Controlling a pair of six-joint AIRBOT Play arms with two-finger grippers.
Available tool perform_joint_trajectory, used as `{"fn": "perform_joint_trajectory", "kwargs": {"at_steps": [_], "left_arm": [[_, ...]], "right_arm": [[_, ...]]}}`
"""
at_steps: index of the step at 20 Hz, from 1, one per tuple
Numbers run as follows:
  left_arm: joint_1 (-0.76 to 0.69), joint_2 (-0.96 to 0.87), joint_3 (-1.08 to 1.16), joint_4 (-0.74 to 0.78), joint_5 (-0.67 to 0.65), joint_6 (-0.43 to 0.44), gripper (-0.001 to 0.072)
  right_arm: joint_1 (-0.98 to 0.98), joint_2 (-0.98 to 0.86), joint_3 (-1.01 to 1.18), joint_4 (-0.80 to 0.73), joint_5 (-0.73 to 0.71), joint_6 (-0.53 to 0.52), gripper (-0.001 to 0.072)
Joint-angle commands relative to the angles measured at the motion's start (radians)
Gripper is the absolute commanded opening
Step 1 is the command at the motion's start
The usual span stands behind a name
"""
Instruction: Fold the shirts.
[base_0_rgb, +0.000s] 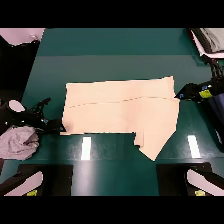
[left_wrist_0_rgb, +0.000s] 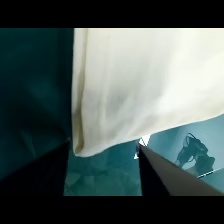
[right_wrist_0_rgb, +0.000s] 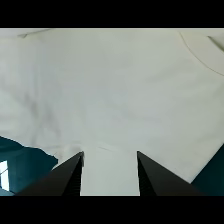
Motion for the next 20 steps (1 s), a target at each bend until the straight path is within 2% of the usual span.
{"fn": "perform_joint_trajectory", "kwargs": {"at_steps": [1, 2, 3, 7, 11, 15, 20], "left_arm": [[0.0, 0.0, -0.013, -0.037, 0.022, 0.002, 0.0262], [0.0, 0.0, -0.013, -0.042, 0.025, 0.002, 0.0044], [0.0, 0.0, -0.012, -0.058, 0.03, 0.002, 0.0028], [0.0, 0.015, 0.002, -0.087, 0.015, 0.04, 0.0027], [0.0, 0.059, 0.007, -0.087, 0.019, 0.046, 0.0027], [0.0, 0.063, 0.007, -0.087, 0.023, 0.046, 0.0027], [0.0, 0.063, 0.007, -0.087, 0.017, 0.046, 0.0027]], "right_arm": [[-0.002, 0.011, -0.007, 0.005, 0.01, -0.001, 0.0384], [-0.002, 0.011, -0.007, 0.004, 0.016, -0.001, 0.0384], [-0.002, 0.011, -0.008, 0.003, 0.032, -0.001, 0.0384], [-0.002, 0.067, -0.136, -0.014, 0.065, 0.003, 0.0385], [-0.002, 0.204, -0.425, -0.084, 0.05, 0.143, 0.0384], [-0.001, 0.323, -0.648, -0.08, -0.06, 0.242, 0.0384], [-0.001, 0.38, -0.786, -0.079, -0.127, 0.277, 0.0384]]}}
